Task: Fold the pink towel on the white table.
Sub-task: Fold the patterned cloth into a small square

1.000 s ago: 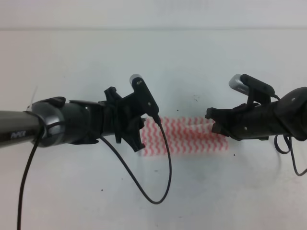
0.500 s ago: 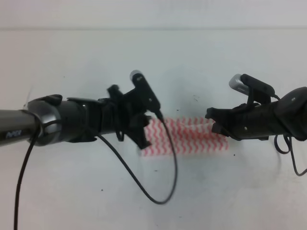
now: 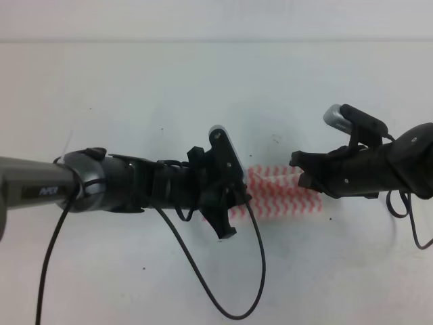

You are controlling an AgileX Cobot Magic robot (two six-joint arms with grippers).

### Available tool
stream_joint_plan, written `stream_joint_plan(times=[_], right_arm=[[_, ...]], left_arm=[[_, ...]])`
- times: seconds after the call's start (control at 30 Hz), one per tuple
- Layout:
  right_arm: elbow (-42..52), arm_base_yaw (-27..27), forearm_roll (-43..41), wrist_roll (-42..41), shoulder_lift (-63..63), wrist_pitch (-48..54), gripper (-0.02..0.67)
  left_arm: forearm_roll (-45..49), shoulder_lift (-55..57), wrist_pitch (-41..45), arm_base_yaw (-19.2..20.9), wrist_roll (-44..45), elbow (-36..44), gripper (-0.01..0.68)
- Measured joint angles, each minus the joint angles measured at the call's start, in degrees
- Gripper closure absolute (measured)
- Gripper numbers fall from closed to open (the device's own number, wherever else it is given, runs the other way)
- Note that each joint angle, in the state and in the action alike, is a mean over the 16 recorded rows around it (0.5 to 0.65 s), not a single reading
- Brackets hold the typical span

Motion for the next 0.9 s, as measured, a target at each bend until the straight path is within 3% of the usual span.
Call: stream_joint_plan(times=[0.3, 0.73, 0.9], right_arm=[[0.00, 0.00, 1.96, 0.00, -0.05, -0.32, 0.644], [0.00, 0.00, 5.49, 0.01, 0.00, -4.77, 0.481], [-0.07, 0.00, 5.94, -0.11, 0.00, -7.95, 0.448]], left_arm=[[-0.85, 2.25, -0.63, 0.02, 0.13, -0.03, 0.545], [-0.85, 2.77, -1.59, 0.02, 0.13, -0.09, 0.545], [-0.85, 2.76, -1.70, 0.02, 0.13, -0.09, 0.545]])
